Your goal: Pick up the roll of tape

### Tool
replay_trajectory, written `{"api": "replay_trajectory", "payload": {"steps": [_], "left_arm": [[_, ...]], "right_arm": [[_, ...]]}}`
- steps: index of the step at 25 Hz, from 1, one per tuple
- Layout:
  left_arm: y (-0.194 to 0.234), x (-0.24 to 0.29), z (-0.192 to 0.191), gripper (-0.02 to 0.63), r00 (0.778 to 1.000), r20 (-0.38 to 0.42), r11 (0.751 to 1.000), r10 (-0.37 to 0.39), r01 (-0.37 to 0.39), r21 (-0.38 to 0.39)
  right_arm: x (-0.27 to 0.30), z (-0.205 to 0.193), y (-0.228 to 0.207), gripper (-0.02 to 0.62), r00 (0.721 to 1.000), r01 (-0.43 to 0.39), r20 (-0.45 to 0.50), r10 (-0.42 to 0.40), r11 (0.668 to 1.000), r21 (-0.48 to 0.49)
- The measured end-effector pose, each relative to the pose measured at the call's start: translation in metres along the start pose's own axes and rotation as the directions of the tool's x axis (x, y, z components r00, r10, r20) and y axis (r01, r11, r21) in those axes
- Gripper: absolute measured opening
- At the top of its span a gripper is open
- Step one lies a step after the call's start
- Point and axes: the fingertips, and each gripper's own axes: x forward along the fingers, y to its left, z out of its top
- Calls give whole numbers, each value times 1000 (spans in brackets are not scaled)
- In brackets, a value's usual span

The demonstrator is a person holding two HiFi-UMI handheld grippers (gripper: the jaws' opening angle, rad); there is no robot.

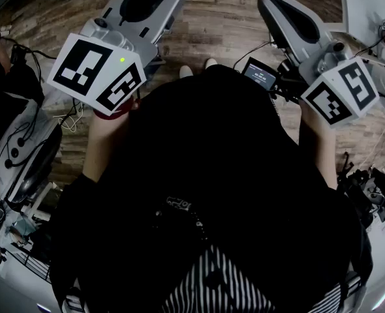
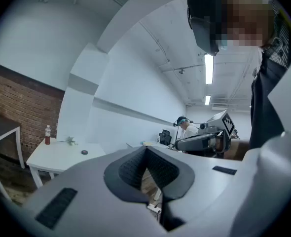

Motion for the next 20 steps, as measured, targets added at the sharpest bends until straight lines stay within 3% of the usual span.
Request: {"api": "replay_trajectory", "payload": {"steps": [11,20], "left_arm": [[-6,-9,-9,3,1000,-16,999,-7,7,-31],[-9,10,-12,3,1000,-10,1000,-21,21,-14]], "right_arm": [[-1,8,5,-3,999,-35,43,32,997,70],[-7,-6,-1,-3,999,-37,30,36,998,41]]}}
